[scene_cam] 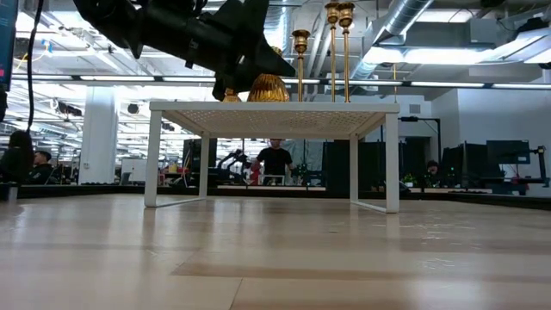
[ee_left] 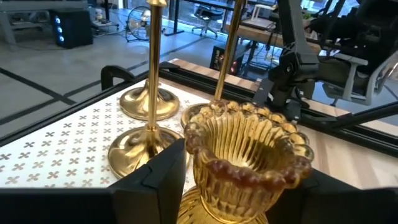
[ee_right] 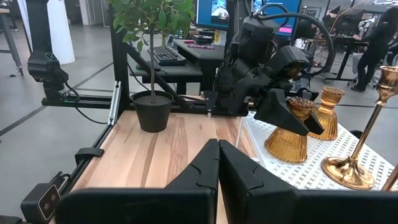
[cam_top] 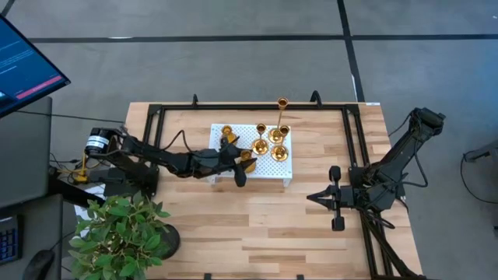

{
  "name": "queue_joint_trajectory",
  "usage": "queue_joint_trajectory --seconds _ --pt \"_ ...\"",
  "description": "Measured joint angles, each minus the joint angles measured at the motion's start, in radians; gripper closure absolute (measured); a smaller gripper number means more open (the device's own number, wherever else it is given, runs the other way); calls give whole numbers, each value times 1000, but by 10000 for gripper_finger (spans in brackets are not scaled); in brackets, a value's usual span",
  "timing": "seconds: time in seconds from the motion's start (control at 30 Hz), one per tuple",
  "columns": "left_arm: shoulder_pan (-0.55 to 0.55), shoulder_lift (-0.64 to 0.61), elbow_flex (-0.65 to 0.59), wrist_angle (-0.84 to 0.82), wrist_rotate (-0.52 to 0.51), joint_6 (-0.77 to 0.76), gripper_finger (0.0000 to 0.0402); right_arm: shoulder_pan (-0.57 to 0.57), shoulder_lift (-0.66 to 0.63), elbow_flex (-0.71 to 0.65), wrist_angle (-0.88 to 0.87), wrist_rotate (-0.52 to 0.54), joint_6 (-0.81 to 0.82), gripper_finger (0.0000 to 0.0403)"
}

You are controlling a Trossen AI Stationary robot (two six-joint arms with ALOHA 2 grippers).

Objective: Pick & Place candle stick holders
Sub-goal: Put the brown vase candle holder on the shelf

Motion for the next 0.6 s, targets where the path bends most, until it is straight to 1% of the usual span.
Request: queue_joint_trajectory --seconds 0.5,0.6 --pt "0 0 -2 4 2 0 221 0 0 0 0 0 0 403" --pt "0 0 -2 4 1 36 215 0 0 0 0 0 0 403"
